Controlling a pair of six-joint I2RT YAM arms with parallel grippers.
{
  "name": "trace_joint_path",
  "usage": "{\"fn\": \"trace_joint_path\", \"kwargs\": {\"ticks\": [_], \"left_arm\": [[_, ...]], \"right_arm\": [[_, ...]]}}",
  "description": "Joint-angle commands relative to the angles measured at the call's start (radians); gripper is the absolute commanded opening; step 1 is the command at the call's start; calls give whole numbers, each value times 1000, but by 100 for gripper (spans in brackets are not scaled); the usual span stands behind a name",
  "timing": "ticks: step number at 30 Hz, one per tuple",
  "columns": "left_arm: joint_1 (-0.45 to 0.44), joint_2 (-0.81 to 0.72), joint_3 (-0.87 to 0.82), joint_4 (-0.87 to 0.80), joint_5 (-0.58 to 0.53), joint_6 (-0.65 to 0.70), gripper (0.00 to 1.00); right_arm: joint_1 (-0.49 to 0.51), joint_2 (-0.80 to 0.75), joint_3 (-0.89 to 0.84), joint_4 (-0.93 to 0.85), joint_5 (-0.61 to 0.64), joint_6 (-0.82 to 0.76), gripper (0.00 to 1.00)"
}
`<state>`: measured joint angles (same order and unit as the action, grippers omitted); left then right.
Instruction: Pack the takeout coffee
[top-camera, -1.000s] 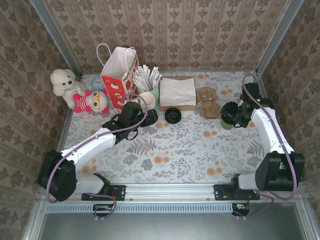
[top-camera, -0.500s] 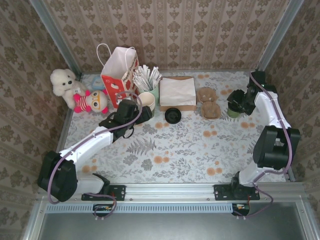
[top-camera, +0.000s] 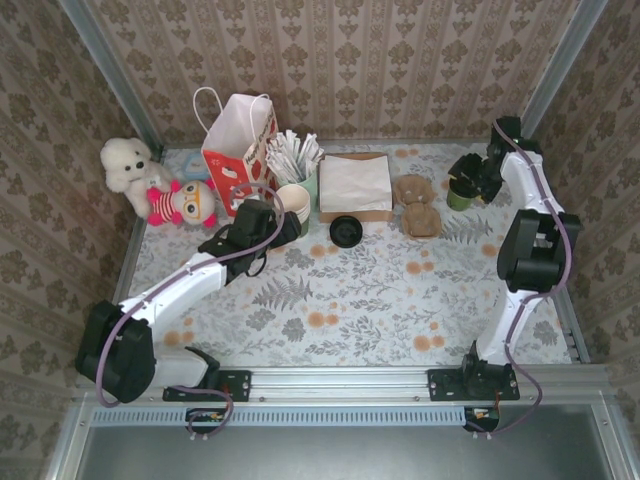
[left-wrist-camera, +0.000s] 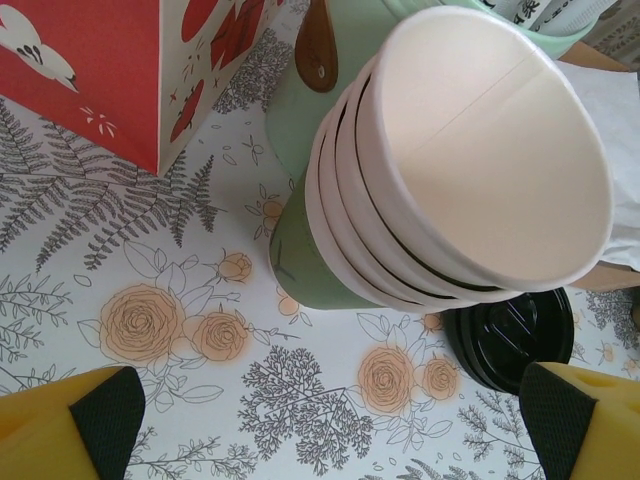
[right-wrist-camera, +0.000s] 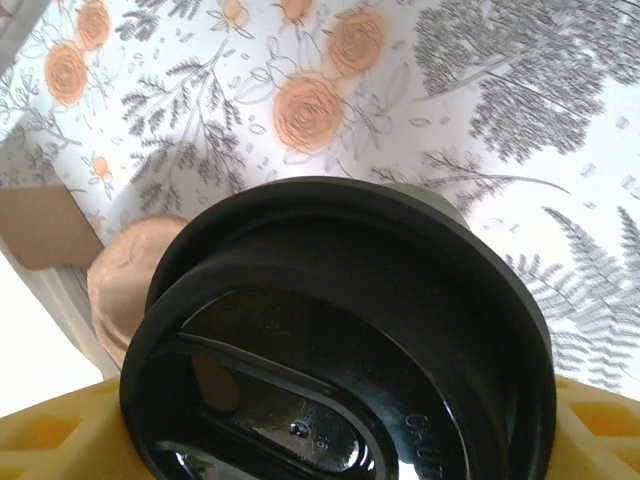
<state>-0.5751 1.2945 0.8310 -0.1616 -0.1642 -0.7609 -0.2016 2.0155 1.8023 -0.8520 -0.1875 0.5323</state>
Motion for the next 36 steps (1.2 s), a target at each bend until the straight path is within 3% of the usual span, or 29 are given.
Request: {"fn": "trace_joint_path", "kwargs": {"ticks": [1, 9, 13, 20, 27, 33, 36], "left_arm": [[4, -29, -3, 32, 11, 53, 100], [13, -92, -60, 15, -51, 44, 100], [23, -103, -67, -1, -53, 37, 100], [34, -96, -58, -3, -14, 51, 100], [78, -118, -71, 0, 51, 25, 100], [112, -153, -83, -21, 66, 8, 100], [183, -158, -44, -107, 88, -19, 100]], "right_arm": [[25, 80, 105, -105, 11, 33, 73], [61, 248, 340, -194, 42, 61, 73], [65, 280, 375, -226, 58, 70, 75], [67, 273, 385, -246, 64, 58, 83], [67, 238, 399, -245, 89, 58, 100], [67, 199, 399, -233, 112, 60, 100], [68, 162, 389, -225, 121, 60, 100]]}}
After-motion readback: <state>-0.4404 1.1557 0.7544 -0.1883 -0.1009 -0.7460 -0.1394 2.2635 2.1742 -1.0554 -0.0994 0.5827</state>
